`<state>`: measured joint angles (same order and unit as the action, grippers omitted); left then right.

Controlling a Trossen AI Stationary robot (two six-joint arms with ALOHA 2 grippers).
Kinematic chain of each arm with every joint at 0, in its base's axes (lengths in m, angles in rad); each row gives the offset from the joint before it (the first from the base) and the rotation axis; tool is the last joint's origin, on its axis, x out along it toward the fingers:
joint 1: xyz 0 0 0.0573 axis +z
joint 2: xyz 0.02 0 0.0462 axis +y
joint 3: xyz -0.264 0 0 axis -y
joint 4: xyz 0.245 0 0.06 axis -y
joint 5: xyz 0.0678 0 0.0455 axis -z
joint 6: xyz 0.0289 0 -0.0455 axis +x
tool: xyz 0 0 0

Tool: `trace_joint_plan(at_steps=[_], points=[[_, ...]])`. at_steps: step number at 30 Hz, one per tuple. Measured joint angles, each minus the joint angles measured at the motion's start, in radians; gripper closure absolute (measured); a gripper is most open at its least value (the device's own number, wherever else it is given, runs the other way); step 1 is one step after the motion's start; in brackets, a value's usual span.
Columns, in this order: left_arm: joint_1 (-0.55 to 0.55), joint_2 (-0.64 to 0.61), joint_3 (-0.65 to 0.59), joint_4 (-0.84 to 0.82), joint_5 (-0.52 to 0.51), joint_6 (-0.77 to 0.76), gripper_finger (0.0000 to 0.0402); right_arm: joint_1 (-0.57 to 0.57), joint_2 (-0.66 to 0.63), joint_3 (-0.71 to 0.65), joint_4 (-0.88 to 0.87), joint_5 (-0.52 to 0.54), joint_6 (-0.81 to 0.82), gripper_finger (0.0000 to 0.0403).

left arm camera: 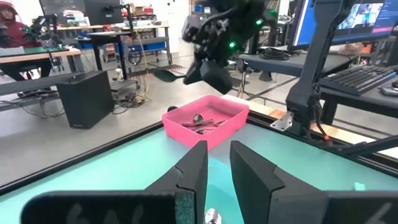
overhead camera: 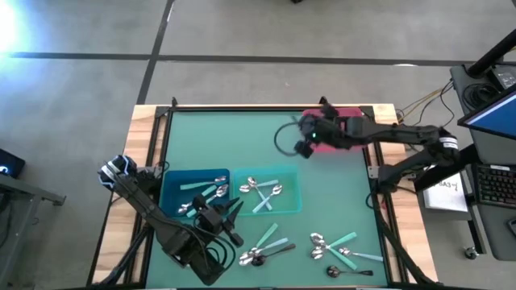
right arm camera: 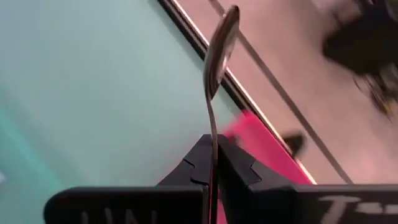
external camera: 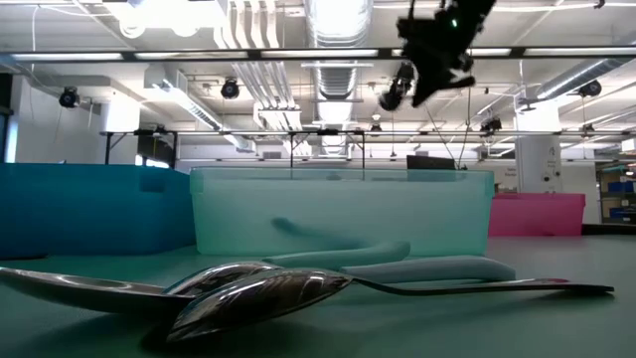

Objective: Sort silverware by color (type)
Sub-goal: Put the black spoon into the pink bin

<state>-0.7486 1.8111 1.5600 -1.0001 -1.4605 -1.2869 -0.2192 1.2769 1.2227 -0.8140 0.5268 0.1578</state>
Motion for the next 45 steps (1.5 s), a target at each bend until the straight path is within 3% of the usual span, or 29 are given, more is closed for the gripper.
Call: trace_joint_plan(at_steps=[6,15,18,26,32,36,41,45], points=[[0.001,0.0,0.0,-0.016,0.012,0.0,0.0347,-0.222,0.01,-0.109,-0.014,-0.02,-0.028,0.0395],[0.001,-0.01,0.0,-0.034,0.176,0.0,0.0347,-0.494,0.09,-0.253,0.063,-0.22,-0.072,0.0395],[0.001,-0.013,0.0,-0.066,0.289,-0.002,0.0347,-0.513,0.104,-0.28,0.096,-0.239,-0.088,0.0395],[0.001,-0.014,0.0,-0.21,0.714,-0.047,0.0347,-0.513,0.106,-0.295,0.092,-0.264,-0.091,0.0391],[-0.018,-0.014,-0.005,-0.286,1.116,-0.062,0.0347,-0.513,0.095,-0.294,0.09,-0.301,-0.09,0.0359],[-0.055,-0.014,-0.028,-0.286,1.316,-0.058,0.0347,-0.512,0.095,-0.294,0.088,-0.302,-0.089,0.0329],[-0.097,-0.014,-0.077,-0.286,1.392,-0.077,0.0347,-0.512,0.092,-0.294,0.087,-0.308,-0.064,0.0299],[-0.099,-0.014,-0.152,-0.279,1.396,-0.096,0.0347,-0.512,0.092,-0.294,0.086,-0.411,-0.029,0.028]])
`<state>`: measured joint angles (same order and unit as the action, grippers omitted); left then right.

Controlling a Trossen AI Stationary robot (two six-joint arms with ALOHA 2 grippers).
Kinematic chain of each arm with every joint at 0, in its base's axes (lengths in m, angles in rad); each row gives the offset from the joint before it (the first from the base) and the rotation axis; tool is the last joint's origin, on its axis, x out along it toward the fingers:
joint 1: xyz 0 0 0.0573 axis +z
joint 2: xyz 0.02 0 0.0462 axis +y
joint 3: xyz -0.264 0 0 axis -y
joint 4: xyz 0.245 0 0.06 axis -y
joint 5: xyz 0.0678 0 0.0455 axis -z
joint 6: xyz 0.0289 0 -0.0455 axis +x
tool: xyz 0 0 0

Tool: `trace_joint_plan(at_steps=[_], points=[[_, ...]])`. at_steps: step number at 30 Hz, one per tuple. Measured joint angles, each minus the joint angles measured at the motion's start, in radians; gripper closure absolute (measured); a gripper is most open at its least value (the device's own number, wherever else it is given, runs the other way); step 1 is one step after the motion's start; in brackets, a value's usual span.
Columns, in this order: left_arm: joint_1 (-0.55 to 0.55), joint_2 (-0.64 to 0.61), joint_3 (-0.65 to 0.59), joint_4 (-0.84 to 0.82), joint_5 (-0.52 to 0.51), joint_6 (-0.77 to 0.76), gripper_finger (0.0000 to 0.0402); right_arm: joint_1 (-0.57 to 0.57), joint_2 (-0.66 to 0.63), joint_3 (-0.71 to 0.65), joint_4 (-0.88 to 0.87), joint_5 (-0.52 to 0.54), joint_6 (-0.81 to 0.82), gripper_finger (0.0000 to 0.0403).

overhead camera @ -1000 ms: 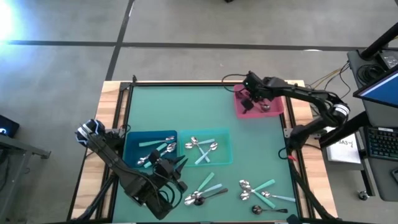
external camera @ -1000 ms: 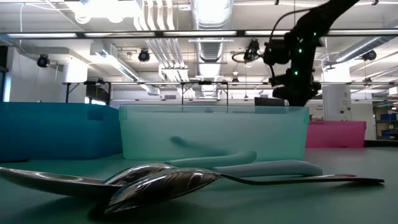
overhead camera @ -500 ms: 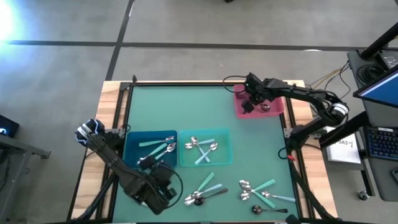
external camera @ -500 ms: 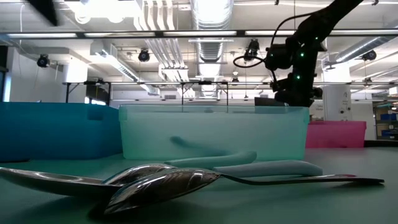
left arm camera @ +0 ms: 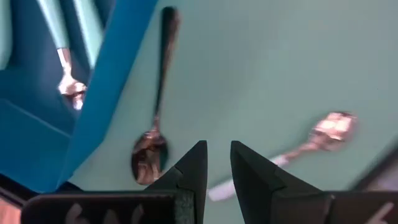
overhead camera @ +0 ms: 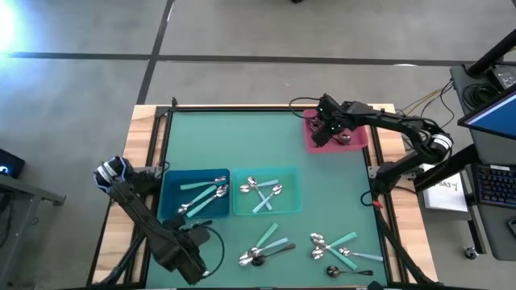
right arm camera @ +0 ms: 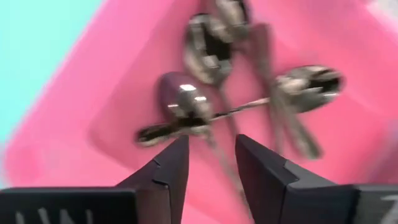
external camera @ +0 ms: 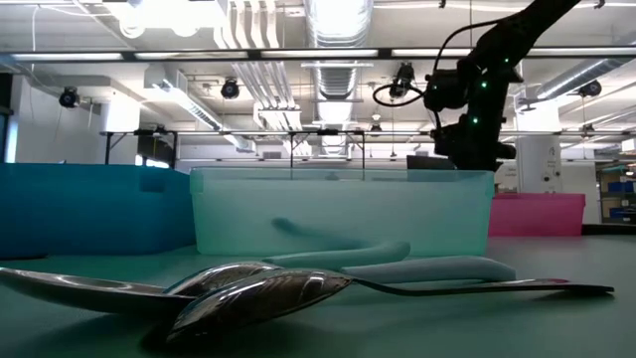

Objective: Sort silverware by color (type)
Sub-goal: Put the black spoon into the pink bin

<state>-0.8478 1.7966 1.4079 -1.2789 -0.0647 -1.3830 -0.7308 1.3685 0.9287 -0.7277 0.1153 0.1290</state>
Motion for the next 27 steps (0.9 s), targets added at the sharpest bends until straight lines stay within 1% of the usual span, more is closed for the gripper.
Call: trace_joint_plan(at_steps=[3,5,9,12,15,27], points=[[0.0,0.0,-0.062,0.031,0.021,0.007,0.0347,0.012,0.0,0.0,0.0,-0.074,0.021,0.027],[0.0,0.0,-0.101,0.034,0.026,0.007,0.0347,0.028,-0.006,0.0,0.0,-0.092,0.03,0.0265],[0.0,0.0,-0.172,0.062,0.029,-0.013,0.0347,0.072,-0.033,0.0,0.0,-0.091,0.04,0.0261],[0.002,0.0,-0.22,0.136,0.03,-0.013,0.0347,0.107,-0.063,0.0,0.0,-0.091,0.047,0.0263],[0.002,-0.001,-0.265,0.173,0.03,-0.014,0.0347,0.135,-0.095,0.0,0.0,-0.091,0.068,0.0263],[0.006,-0.001,-0.377,0.193,0.025,-0.01,0.0347,0.204,-0.184,0.0,0.0,-0.091,0.169,0.0266]])
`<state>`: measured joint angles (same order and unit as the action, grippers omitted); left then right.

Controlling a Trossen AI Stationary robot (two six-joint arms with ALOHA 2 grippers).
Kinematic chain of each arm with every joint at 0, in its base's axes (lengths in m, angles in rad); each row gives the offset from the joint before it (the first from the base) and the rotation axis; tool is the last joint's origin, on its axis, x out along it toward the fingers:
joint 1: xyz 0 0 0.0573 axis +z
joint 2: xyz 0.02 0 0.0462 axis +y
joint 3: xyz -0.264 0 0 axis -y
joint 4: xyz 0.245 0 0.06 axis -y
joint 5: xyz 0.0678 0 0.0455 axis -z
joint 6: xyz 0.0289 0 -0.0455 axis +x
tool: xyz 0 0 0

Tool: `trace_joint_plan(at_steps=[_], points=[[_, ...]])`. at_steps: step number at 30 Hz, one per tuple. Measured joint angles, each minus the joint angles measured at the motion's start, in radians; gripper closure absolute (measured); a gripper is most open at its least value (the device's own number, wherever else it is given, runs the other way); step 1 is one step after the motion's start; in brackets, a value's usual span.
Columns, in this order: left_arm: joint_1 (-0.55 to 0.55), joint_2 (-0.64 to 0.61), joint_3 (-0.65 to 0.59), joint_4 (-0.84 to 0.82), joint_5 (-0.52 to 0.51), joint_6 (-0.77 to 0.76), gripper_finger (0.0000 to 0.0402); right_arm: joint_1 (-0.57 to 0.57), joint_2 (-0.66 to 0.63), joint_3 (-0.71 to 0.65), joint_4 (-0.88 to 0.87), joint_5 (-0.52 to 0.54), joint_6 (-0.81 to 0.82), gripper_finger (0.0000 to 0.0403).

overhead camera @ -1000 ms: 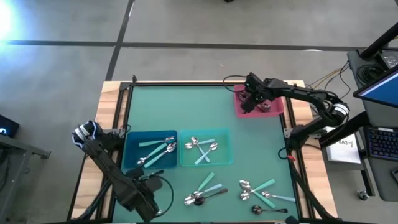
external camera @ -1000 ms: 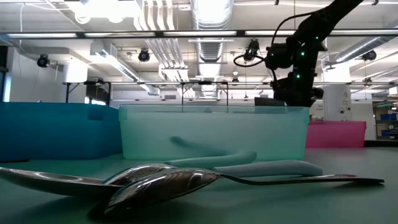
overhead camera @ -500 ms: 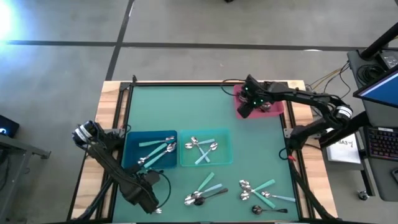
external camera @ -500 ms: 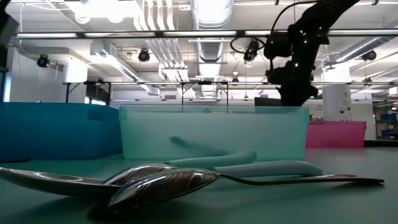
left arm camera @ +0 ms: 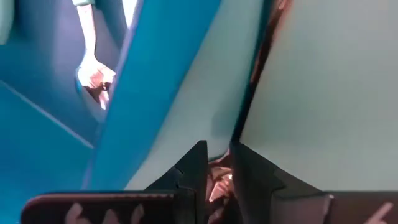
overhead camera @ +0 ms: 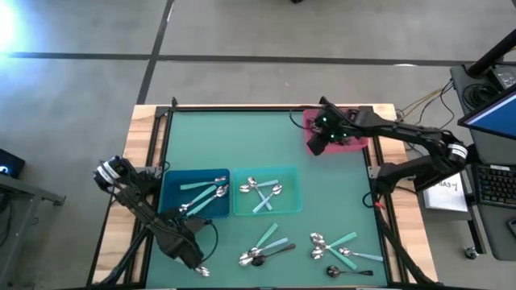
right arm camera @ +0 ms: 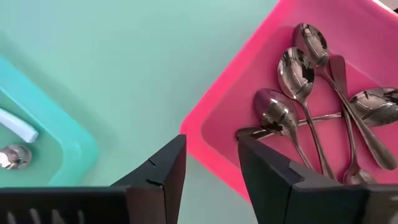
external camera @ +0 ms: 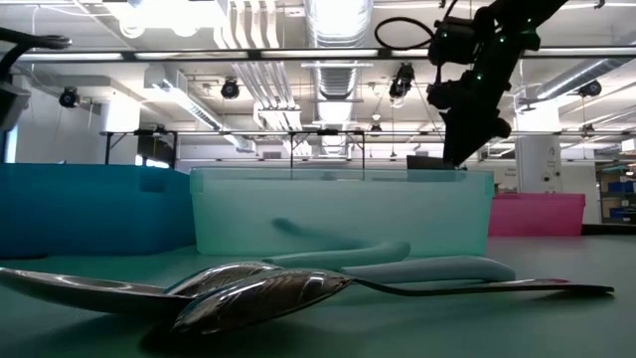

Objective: Sort silverware by color (type)
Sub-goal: Put the black spoon into the pink bin

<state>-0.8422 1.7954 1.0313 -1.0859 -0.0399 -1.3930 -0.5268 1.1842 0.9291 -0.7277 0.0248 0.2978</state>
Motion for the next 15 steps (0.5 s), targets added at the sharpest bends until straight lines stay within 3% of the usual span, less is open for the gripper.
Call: trace_joint_plan(at_steps=[15], points=[[0.006,-0.002,-0.038,0.115,0.016,0.054,0.0355,0.042,-0.006,0.0,0.002,0.0,0.044,0.0271]])
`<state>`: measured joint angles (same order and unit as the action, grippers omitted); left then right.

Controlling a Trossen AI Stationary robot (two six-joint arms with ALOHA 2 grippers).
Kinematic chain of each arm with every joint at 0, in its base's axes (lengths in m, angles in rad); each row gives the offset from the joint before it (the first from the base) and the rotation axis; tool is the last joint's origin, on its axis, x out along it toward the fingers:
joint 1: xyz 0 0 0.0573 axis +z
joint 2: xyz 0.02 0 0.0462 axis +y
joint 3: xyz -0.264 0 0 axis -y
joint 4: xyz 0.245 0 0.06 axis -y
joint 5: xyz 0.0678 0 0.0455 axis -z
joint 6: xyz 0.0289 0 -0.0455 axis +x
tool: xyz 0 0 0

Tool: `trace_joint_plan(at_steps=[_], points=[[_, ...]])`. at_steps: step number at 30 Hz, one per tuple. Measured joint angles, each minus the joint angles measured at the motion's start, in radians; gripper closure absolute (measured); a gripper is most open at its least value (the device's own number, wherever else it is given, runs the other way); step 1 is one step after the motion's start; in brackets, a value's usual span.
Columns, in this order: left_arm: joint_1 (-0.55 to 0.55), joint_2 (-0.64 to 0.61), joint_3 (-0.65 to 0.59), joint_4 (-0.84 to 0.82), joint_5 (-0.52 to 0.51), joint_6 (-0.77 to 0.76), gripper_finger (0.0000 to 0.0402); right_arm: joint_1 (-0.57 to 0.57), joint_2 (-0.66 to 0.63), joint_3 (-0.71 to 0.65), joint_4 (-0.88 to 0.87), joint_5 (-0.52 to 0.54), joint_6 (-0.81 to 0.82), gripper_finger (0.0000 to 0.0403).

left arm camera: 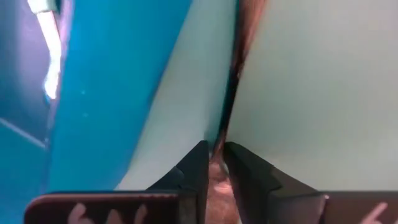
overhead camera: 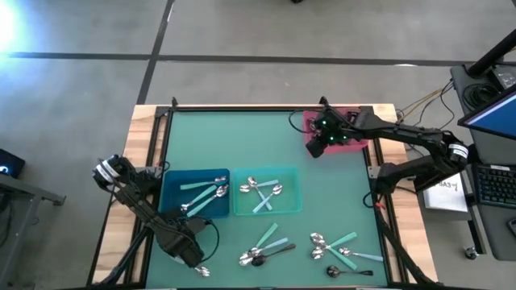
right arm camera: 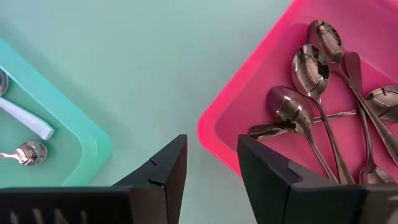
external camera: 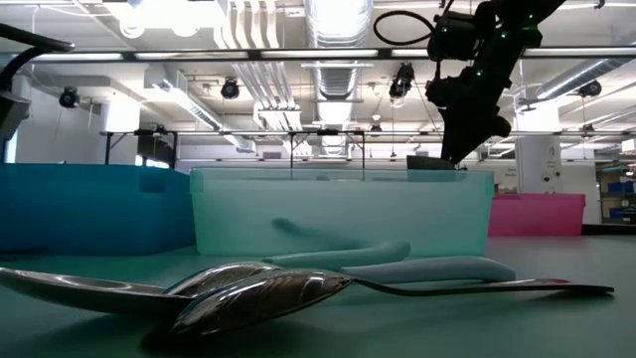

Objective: Sort silverware by color (type)
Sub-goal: Put the black spoon into the pink bin

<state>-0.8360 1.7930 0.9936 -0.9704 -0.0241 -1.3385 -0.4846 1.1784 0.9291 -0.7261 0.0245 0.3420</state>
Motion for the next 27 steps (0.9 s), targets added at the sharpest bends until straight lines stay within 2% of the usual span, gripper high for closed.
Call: trace_joint_plan(at_steps=[6,12,17,21,27], points=[[0.0,0.003,0.031,0.036,0.021,-0.004,0.0376,0.001,0.001,0.001,0.003,0.0,-0.001,0.0269],[-0.007,0.004,0.097,0.142,0.095,0.075,0.0393,0.001,0.001,0.001,-0.001,0.0,-0.003,0.0273],[-0.009,0.003,0.149,0.145,0.058,0.104,0.0394,0.0,0.001,0.001,0.0,0.001,-0.018,0.0268],[-0.008,0.003,0.174,0.134,0.022,0.099,0.0379,0.0,0.001,0.001,0.0,0.001,-0.024,0.0271],[-0.008,0.003,0.196,0.131,-0.012,0.128,0.0336,0.0,0.001,0.001,0.0,0.001,-0.028,0.0275]])
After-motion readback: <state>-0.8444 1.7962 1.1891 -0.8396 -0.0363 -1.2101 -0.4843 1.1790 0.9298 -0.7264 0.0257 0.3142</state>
